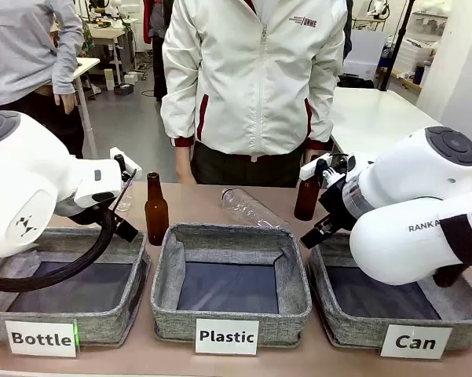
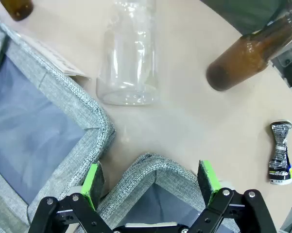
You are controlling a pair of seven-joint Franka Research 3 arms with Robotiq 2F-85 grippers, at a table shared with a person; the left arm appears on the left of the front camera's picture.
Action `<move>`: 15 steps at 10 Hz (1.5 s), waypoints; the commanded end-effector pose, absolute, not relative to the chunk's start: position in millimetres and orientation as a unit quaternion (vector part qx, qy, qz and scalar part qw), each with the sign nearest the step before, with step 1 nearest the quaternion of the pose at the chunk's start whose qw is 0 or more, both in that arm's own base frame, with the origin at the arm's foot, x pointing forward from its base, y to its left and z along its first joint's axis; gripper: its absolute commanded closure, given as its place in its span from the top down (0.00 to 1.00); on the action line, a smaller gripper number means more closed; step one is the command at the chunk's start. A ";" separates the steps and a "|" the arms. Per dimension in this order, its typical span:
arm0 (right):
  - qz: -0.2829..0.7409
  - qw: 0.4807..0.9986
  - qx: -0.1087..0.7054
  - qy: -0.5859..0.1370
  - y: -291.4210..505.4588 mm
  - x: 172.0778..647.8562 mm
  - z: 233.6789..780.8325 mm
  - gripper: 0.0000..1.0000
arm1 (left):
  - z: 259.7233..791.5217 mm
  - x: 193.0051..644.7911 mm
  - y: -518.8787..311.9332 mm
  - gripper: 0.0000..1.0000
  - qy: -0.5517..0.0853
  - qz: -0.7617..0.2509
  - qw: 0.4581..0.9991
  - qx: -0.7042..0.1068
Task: Sort the can waste into the basket.
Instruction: Pick up the can waste from the table and place it in the right Fabric basket.
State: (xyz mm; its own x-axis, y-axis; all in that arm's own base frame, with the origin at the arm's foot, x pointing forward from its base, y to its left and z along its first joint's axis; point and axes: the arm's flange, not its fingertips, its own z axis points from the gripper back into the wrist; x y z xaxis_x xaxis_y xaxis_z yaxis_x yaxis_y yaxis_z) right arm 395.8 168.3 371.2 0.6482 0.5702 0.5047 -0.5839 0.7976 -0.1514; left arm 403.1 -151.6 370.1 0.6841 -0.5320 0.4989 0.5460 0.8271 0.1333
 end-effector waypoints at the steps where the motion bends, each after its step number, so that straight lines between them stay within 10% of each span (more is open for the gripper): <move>1: 0.318 0.908 0.012 -0.274 168.3 395.8 371.3 1.00 | 370.2 403.1 -151.6 1.00 -0.268 -0.294 0.917 -0.013; 15: 0.318 0.908 0.012 -0.274 168.3 395.8 371.3 1.00 | 370.2 403.1 -151.6 1.00 -0.268 -0.294 0.917 -0.013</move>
